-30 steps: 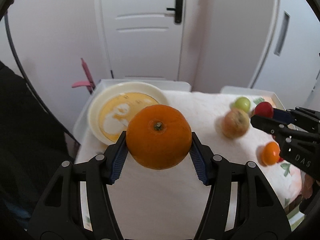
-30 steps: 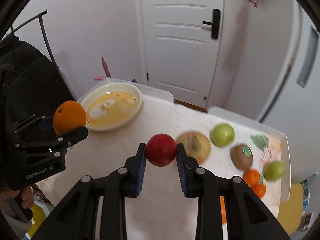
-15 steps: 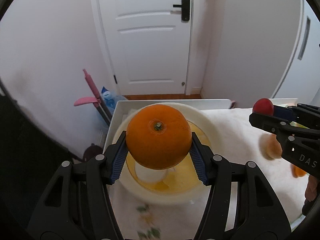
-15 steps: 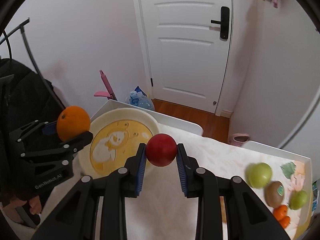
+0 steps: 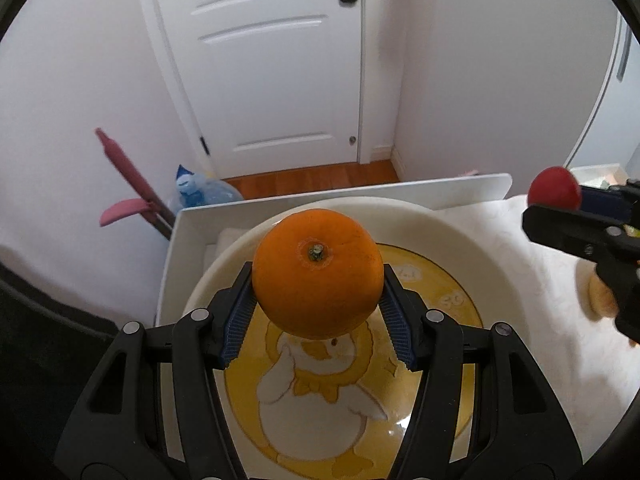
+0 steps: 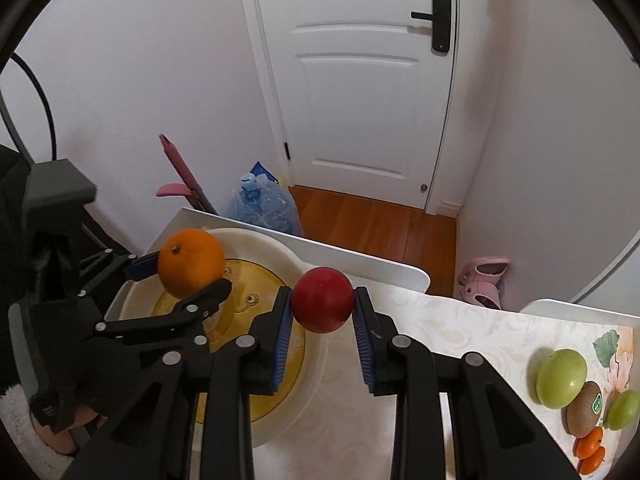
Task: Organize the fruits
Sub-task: 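Carry the orange and tomato to the duck plate and release both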
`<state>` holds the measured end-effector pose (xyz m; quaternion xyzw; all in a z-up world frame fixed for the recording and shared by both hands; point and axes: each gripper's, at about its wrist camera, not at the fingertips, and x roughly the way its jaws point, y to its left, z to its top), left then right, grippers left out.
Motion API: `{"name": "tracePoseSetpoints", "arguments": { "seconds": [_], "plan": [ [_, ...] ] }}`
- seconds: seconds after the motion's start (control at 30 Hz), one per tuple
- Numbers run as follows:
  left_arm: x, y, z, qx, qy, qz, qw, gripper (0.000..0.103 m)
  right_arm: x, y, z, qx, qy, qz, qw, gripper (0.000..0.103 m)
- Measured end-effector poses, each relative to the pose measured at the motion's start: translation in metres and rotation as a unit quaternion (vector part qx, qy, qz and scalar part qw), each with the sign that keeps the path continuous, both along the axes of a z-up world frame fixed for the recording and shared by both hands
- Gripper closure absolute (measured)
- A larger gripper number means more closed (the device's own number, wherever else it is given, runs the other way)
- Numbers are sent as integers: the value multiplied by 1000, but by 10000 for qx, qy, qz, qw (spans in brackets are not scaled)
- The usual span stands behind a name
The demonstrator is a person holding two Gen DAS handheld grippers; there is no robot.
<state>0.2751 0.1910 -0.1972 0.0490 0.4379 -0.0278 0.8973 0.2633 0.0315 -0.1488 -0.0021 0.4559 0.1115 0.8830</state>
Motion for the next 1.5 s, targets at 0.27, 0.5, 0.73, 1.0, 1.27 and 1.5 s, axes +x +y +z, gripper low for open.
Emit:
{"name": "tracePoseSetpoints", "arguments": {
  "seconds": [0.27,0.5,0.73,1.0,1.27,1.5],
  "plan": [
    [1,-3,0,84,-129,-116,9998,1,5,-6,-4,-42,90,-163,9998,75],
    [-19,4,29,52,-381,-70,9992,0,5,-7,7,-81,15,-119,9999,76],
    [-47,26,43,-35,-294,312,9991,0,4,1,9,-102,18,156,9998,76],
    [-68,41,51,-207,-236,550,9980,0,8,27,-6,-200,107,667,9975,76],
    [-87,47,39,-254,-160,695,9971,0,13,58,-41,-328,191,1066,9936,76],
    [-93,53,29,-267,-111,770,9966,0,15,65,-55,-456,129,1219,9914,76]
  ]
}}
